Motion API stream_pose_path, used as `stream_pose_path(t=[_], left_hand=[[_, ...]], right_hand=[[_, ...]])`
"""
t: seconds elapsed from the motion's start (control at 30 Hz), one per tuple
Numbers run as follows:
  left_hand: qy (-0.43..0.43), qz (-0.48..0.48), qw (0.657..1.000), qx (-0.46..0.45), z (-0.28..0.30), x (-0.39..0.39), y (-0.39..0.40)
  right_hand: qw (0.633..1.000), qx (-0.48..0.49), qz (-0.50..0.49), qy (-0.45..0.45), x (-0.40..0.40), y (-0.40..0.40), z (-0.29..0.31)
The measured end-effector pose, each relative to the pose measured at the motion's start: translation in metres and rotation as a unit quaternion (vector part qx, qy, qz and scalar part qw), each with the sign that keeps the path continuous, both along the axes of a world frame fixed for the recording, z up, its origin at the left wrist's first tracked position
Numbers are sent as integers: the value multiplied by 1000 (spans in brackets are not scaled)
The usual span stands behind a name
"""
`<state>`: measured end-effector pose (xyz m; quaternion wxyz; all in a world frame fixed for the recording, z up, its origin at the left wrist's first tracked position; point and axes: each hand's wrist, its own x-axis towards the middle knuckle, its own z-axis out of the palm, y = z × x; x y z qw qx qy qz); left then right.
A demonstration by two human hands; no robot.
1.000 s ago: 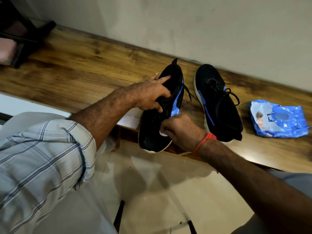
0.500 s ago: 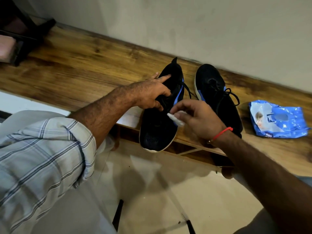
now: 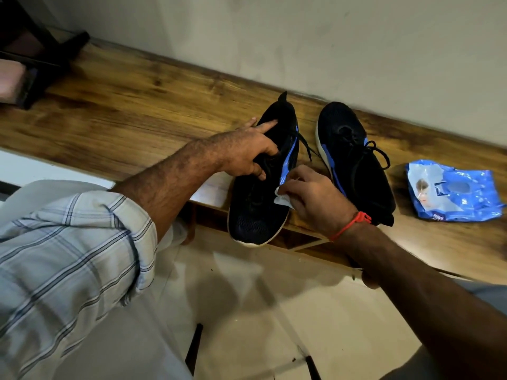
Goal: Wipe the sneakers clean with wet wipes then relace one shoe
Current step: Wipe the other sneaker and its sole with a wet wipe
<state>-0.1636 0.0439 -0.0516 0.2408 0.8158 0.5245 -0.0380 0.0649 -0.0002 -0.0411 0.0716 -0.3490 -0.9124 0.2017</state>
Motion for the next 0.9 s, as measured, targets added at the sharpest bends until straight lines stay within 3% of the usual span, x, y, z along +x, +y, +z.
stream_pose_path(t=[0.3,0.43,0.5,0.63,0.8,0.9], left_hand=[[12,8,1000,7,2,3,-1],[20,-1,1000,13,4,5,-2],[12,4,1000,4,6,5,-3],[-2,22,1000,-20,0,2,-3],[-3,16,1000,8,5,9,-3],[-21,37,999,-25,6,8,-5]], right_hand=[[998,38,43,-2,-12,-19,-14],[989,-58,137,-4,-26,-38,-7],[991,-66,119,11,-26,-35,-2],[1000,12,-8,-6,-15,-6,-5],[994,-72,68,40,-29,-33,5],[999,-37,12,23,-22,-13,6]])
